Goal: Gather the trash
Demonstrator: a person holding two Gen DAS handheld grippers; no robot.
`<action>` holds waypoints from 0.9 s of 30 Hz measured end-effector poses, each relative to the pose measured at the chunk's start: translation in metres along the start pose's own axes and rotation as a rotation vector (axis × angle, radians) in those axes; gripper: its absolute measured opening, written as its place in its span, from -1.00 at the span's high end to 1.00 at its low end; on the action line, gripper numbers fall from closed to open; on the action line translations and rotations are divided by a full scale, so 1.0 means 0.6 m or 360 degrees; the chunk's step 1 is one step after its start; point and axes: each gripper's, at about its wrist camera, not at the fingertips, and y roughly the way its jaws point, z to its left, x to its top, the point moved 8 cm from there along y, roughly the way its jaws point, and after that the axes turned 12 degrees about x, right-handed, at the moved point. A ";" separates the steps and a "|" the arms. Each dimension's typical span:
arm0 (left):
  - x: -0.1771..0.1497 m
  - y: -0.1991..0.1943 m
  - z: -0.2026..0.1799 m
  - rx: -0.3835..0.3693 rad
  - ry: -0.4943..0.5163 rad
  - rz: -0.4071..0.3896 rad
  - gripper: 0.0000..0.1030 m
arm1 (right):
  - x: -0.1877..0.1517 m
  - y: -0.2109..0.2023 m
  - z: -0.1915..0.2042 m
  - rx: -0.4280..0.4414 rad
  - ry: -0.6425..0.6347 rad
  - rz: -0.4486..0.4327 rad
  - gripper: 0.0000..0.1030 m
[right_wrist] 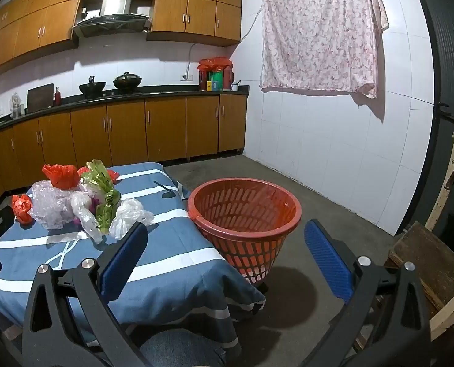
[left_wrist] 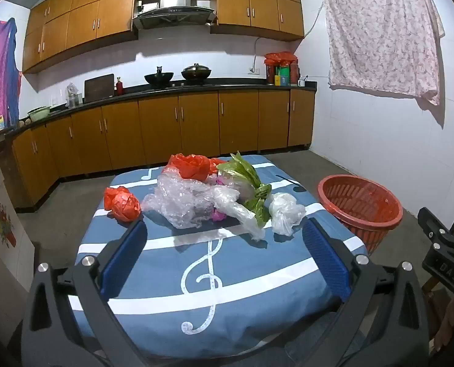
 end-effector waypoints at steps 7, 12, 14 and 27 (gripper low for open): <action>0.000 0.000 0.000 -0.0001 0.0001 0.0002 -0.93 | 0.000 0.000 0.001 -0.0001 -0.0002 -0.0004 -0.97; 0.000 0.000 0.000 -0.0002 0.0000 0.0004 -0.93 | -0.001 0.001 0.001 -0.0001 -0.0002 -0.0002 -0.97; -0.001 0.000 0.000 -0.0002 0.0001 0.0004 -0.93 | -0.002 0.001 0.001 -0.0001 -0.0001 0.0000 -0.97; -0.001 0.000 0.000 -0.0002 -0.0001 0.0008 -0.93 | -0.002 0.003 0.000 0.0001 0.0001 -0.0001 -0.97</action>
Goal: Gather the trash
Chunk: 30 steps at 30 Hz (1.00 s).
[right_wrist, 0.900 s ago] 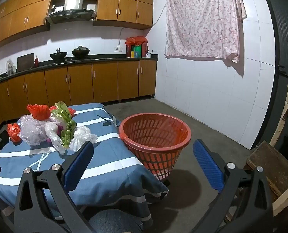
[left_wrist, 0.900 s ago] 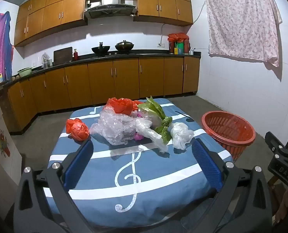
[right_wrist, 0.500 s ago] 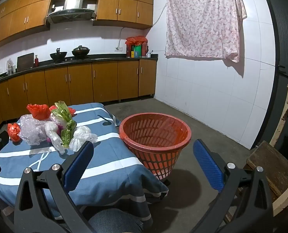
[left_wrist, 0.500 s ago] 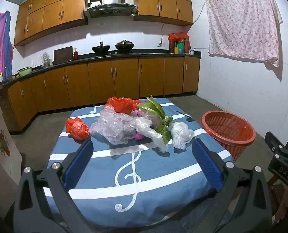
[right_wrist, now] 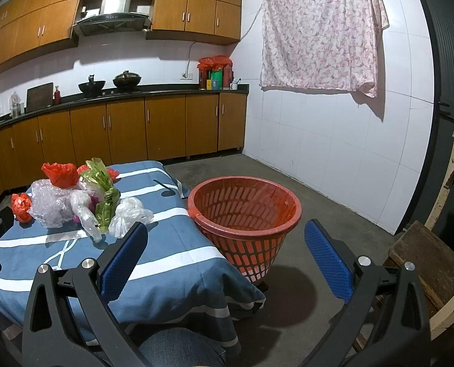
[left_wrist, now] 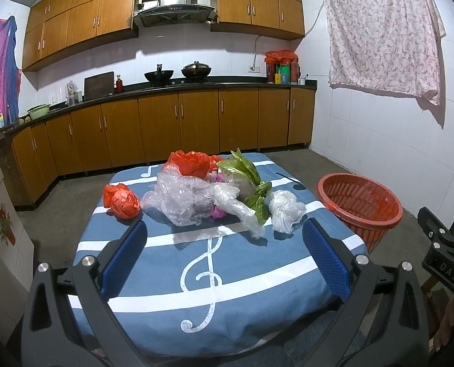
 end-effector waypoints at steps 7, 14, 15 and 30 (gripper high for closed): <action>0.000 -0.001 -0.001 -0.0004 0.0001 0.0002 -0.93 | -0.001 0.001 0.000 -0.0001 0.0002 0.0004 -0.97; 0.000 0.001 0.000 -0.0002 -0.0001 0.0006 -0.93 | -0.002 0.001 0.000 -0.0001 0.0000 0.0004 -0.97; 0.000 0.001 0.000 -0.0002 -0.0001 0.0006 -0.93 | -0.002 0.001 0.000 0.0000 0.0000 0.0005 -0.97; -0.001 0.001 0.000 -0.0002 -0.0001 0.0009 -0.93 | -0.003 0.002 0.000 0.0000 0.0001 0.0008 -0.97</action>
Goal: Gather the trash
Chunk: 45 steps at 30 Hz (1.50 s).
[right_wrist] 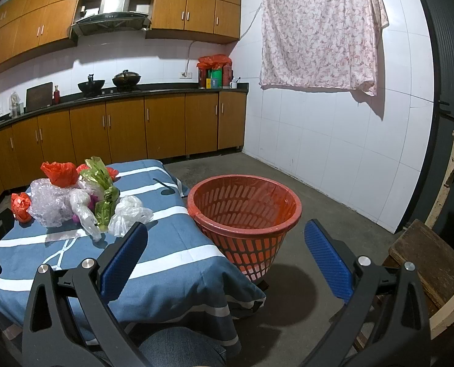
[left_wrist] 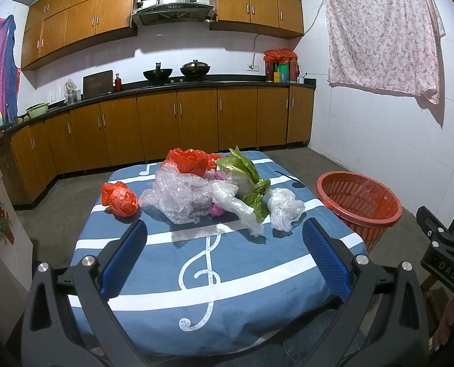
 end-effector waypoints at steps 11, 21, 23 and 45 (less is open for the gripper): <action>0.000 0.000 0.000 0.0000 0.0000 0.0003 -0.93 | -0.001 0.001 0.000 0.0000 0.0001 0.0002 -0.97; 0.000 0.000 0.000 -0.0001 -0.0001 0.0005 -0.93 | -0.002 0.002 0.001 0.0000 0.0002 0.0004 -0.97; -0.001 0.000 0.000 -0.0001 -0.0002 0.0006 -0.93 | -0.002 0.002 0.001 0.0000 0.0001 0.0004 -0.97; -0.004 0.007 0.007 0.0036 -0.0012 0.0022 -0.93 | -0.008 0.012 0.005 0.0025 0.0004 0.0019 -0.97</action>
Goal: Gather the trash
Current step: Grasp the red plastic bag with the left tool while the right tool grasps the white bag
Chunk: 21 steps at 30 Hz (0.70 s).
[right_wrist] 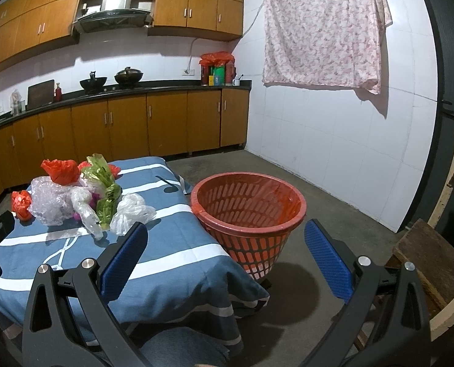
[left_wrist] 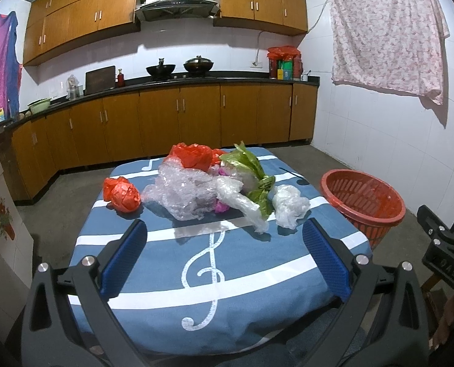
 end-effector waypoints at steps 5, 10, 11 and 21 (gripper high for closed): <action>-0.012 0.036 0.034 0.0079 -0.0043 0.0073 -0.93 | -0.006 0.045 0.022 0.0044 0.0009 0.0076 -0.97; -0.024 0.099 0.098 0.0210 -0.0133 0.0175 -0.93 | 0.001 0.097 0.040 0.0122 0.0046 0.0154 -0.97; -0.025 0.114 0.116 0.0245 -0.0156 0.0188 -0.93 | 0.001 0.107 0.044 0.0136 0.0047 0.0170 -0.97; -0.017 0.277 0.257 0.0461 -0.0312 0.0346 -0.93 | 0.003 0.260 0.120 0.0321 0.0052 0.0361 -0.96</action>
